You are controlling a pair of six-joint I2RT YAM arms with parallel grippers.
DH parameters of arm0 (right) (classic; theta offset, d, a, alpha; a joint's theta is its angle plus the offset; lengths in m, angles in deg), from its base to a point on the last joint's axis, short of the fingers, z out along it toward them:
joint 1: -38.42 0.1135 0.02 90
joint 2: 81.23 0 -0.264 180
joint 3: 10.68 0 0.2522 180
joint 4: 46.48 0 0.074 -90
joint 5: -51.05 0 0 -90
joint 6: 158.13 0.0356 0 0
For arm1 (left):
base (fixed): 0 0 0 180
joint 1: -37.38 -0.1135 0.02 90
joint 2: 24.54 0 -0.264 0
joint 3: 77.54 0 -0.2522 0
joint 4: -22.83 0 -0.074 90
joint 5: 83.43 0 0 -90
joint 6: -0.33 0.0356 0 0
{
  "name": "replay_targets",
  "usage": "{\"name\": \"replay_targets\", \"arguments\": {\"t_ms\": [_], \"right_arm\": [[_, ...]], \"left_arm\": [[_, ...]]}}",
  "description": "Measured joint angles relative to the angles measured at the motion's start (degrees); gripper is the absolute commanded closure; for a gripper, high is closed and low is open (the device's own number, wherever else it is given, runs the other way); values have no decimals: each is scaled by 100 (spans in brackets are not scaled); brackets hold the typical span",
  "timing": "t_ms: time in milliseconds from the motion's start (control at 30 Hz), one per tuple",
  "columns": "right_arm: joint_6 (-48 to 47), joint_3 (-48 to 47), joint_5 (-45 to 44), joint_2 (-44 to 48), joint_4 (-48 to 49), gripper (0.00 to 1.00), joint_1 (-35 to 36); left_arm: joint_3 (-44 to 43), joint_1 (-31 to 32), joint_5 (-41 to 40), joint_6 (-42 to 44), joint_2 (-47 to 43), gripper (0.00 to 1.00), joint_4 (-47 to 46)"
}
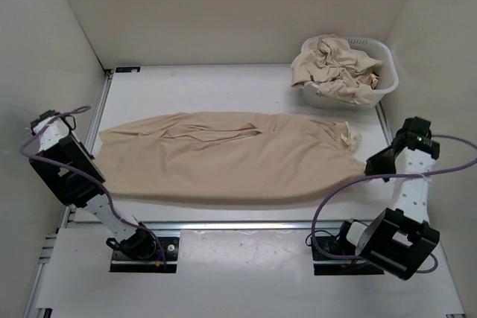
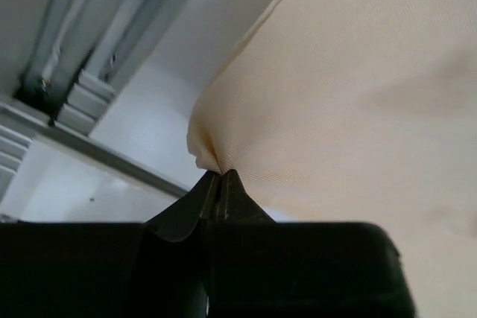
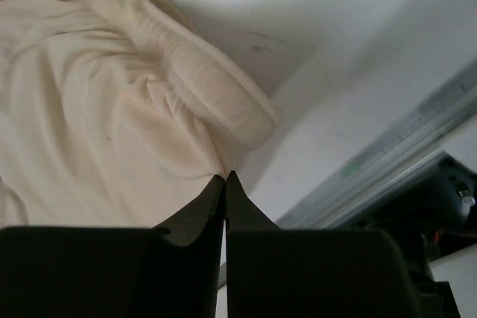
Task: Fold and stack the trousers
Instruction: Flatten the trousers out
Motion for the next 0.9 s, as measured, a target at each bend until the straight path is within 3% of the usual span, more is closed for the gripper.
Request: {"name": "replay_targets", "arguments": {"t_ms": [267,667,733,767,800,867,900], "right_arm": [[492,2076,-691,295,4,96,-586],[1532,1700,-2468,667,-839,100,-691],[1735,1657,-2721,695,-1008,89,-691],[1823,1657,-2833,697,-1088,67,-691],[1926,1657,-2920,697,-1154,54,-691],[2044,1650,-3104,695,-1244,29,-691],[2083,1624,-3174,691,-1283,26,-691]], "left_arm": [[1550,-205,-595,2,-343,86,-317],[1759,-728,-1261,9,-544,86,-850],[1950,-728,-1377,4,-673,86,-870],[2044,-726,-1419,4,-730,84,-870],[2118,-728,-1460,7,-774,63,-861],[2203,-732,-1556,35,-824,40,-844],[2208,-734,-1578,33,-835,32,-833]]}}
